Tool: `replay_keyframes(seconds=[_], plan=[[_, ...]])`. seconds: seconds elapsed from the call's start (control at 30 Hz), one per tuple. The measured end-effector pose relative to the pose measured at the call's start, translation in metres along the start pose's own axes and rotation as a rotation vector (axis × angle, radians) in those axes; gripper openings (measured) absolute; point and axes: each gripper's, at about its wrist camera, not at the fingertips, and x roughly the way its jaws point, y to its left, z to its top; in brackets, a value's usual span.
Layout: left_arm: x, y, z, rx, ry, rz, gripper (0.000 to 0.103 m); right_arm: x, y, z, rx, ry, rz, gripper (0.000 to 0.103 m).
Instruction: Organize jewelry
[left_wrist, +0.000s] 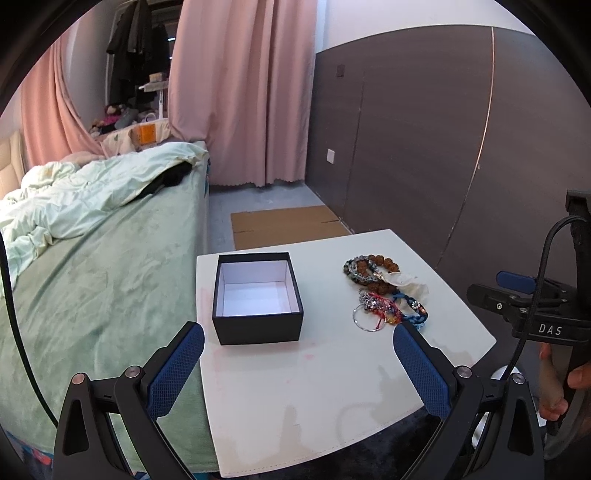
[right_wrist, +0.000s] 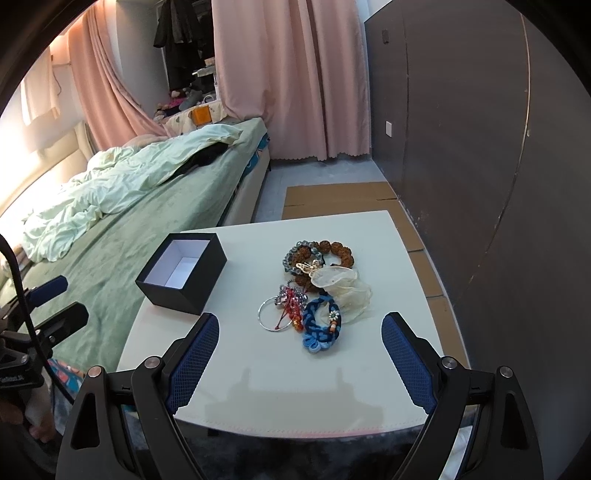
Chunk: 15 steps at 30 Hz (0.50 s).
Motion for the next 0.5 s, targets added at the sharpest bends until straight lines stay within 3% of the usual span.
replay_keyframes(seconds=[0.5], plan=[[0.0035,0.0028,0.0030,-0.015,0.002,-0.011,0.102,-0.0007,0.0021,0.0015,-0.001,-0.003,-0.001,0.090]])
